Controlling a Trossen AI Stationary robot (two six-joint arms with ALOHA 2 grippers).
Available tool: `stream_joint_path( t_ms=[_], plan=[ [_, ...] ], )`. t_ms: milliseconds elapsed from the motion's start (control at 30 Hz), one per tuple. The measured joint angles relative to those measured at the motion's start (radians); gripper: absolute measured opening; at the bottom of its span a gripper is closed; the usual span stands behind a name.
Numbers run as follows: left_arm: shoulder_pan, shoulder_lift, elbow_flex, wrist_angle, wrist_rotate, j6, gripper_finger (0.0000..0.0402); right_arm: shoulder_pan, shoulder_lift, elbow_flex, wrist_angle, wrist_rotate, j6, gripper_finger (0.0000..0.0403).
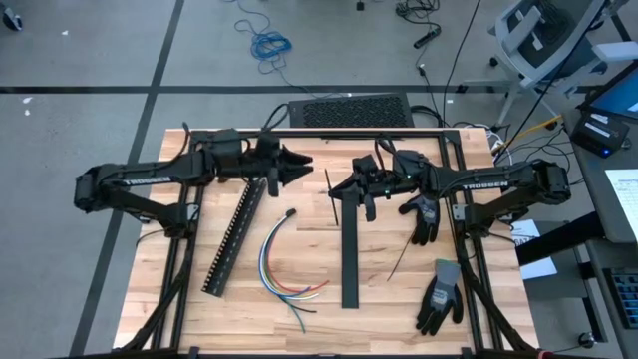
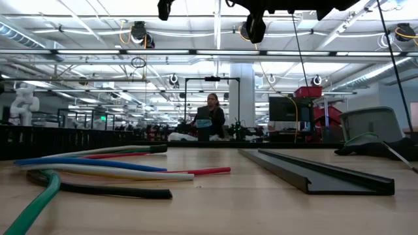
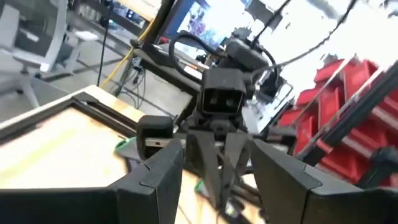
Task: Ziptie cables
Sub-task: Prepare the zip tie
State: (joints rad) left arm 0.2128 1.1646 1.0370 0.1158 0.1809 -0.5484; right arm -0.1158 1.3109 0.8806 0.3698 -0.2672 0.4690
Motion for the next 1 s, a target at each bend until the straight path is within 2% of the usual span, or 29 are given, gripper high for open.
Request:
stream_joint_path(
  t_ms=[100,600,1000],
  plan=[
    [0.005,0.031,0.001,0.028,0.025,-0.089,0.0183,0.0,0.0,0.0,0.002,0.007,-0.015,0.0],
    [-0.004,0.119,0.0,0.192,0.049,-0.307,0.0183,-0.002,0.0,0.0,0.039,0.038,-0.043,0.0],
    [-0.015,0.127,0.0,0.194,0.032,-0.345,0.0183,-0.008,0.0,0.0,0.045,0.059,-0.046,0.0]
  ],
)
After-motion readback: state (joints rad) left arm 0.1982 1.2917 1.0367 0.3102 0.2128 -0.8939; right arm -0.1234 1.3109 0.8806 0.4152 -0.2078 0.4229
